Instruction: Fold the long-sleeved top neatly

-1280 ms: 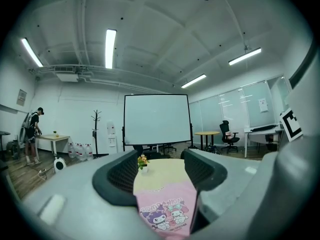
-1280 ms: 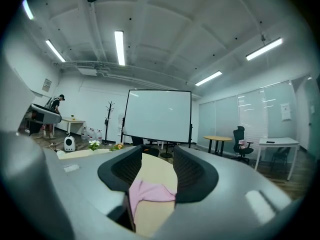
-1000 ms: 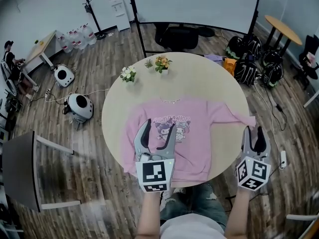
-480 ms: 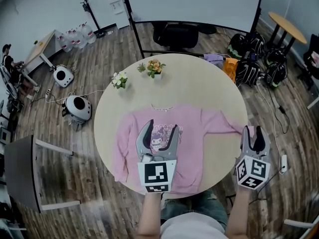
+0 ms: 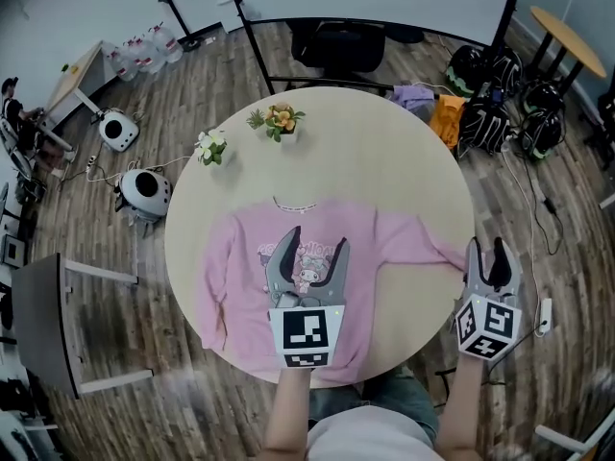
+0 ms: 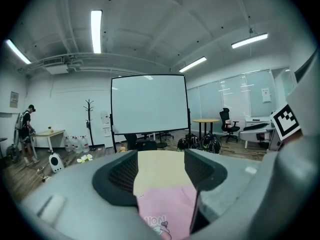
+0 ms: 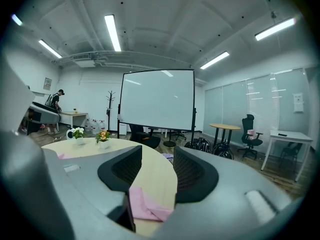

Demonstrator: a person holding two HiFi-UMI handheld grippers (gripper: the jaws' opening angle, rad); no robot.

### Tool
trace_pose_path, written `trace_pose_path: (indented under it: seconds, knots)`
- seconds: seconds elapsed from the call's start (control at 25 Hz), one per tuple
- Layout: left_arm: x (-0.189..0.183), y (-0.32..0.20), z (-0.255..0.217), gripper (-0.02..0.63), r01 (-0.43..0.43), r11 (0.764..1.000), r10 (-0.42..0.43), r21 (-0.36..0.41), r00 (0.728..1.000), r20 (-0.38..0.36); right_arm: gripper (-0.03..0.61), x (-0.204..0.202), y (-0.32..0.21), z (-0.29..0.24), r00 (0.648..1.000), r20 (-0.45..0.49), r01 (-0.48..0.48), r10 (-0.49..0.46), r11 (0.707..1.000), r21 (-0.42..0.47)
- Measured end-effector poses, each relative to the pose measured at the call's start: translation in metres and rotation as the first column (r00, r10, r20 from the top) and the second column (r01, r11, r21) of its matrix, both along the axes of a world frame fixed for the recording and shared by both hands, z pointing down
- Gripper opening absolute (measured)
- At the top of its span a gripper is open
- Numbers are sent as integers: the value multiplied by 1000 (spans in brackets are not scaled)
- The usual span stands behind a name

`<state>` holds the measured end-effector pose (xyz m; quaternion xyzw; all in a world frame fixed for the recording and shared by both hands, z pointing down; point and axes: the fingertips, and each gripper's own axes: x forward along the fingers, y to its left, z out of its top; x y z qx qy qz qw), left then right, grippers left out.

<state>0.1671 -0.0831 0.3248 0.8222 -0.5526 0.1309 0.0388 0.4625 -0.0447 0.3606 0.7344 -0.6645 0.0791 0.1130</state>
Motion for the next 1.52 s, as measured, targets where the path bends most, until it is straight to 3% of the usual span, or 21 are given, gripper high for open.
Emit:
trace_pose_path:
  seconds: [0.72,1.52]
  knots:
    - [62,-30,81,281,-42,985,50,-169,998,43,224,47,-16,86,999,-14,29,-33,981,-189]
    - [107,-21,158,279,-131,933,155,-335,987,46,225,89,17,179,999,-52,-10,-13,911,-412]
